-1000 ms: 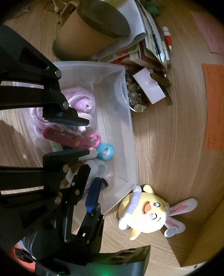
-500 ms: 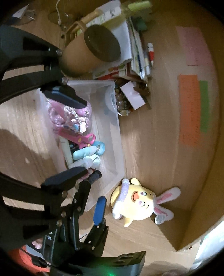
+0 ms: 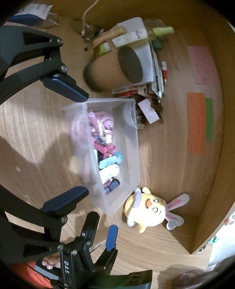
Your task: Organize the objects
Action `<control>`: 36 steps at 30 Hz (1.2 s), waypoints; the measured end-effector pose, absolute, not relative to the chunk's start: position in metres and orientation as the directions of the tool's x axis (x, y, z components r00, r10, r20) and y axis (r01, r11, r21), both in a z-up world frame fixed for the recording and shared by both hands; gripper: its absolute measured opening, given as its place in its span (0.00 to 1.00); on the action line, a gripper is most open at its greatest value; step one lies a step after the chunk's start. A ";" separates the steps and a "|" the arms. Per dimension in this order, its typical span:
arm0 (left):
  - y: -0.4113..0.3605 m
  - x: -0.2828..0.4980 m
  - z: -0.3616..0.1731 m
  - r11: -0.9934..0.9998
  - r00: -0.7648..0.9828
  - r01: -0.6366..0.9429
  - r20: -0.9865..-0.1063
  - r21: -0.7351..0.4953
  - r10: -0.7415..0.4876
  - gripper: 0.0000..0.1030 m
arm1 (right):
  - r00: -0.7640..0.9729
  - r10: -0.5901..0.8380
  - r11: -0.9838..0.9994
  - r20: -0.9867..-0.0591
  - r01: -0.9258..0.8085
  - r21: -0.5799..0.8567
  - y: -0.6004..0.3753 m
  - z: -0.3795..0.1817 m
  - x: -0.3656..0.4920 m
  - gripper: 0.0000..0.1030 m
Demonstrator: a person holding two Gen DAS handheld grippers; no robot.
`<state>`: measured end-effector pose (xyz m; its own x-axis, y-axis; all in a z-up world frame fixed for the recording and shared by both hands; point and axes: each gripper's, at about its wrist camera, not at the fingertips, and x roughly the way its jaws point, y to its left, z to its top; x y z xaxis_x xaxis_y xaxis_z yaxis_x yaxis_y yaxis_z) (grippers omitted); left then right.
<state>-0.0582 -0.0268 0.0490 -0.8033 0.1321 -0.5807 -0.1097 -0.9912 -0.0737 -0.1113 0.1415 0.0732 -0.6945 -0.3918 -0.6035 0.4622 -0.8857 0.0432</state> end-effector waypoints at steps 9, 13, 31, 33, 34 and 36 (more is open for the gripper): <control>-0.021 -0.046 0.034 -0.992 -0.799 -0.090 -0.588 -0.087 0.124 0.92 | -0.700 -0.392 -0.892 -0.597 0.449 0.059 0.149 0.063 -0.095 0.84; -0.017 -0.044 0.031 -0.992 -0.798 -0.088 -0.589 -0.092 0.125 0.92 | -0.704 -0.397 -0.893 -0.589 0.444 0.071 0.152 0.063 -0.092 0.84; -0.013 -0.045 0.033 -0.991 -0.799 -0.088 -0.587 -0.096 0.128 0.92 | -0.699 -0.407 -0.891 -0.588 0.444 0.088 0.154 0.062 -0.092 0.84; -0.013 -0.045 0.033 -0.991 -0.799 -0.090 -0.587 -0.097 0.130 0.92 | -0.697 -0.409 -0.891 -0.589 0.446 0.090 0.154 0.062 -0.093 0.84; -0.013 -0.045 0.033 -0.991 -0.799 -0.088 -0.587 -0.097 0.129 0.92 | -0.697 -0.410 -0.890 -0.589 0.447 0.091 0.154 0.062 -0.093 0.84; -0.012 -0.044 0.033 -0.991 -0.799 -0.088 -0.588 -0.097 0.128 0.92 | -0.696 -0.409 -0.890 -0.590 0.447 0.091 0.153 0.061 -0.093 0.84</control>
<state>-0.0445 -0.0125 0.0328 -0.7987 0.1284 -0.5879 -0.0883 -0.9914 -0.0966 -0.0927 0.1532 0.0612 -0.6959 -0.4095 -0.5899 0.4465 -0.8901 0.0911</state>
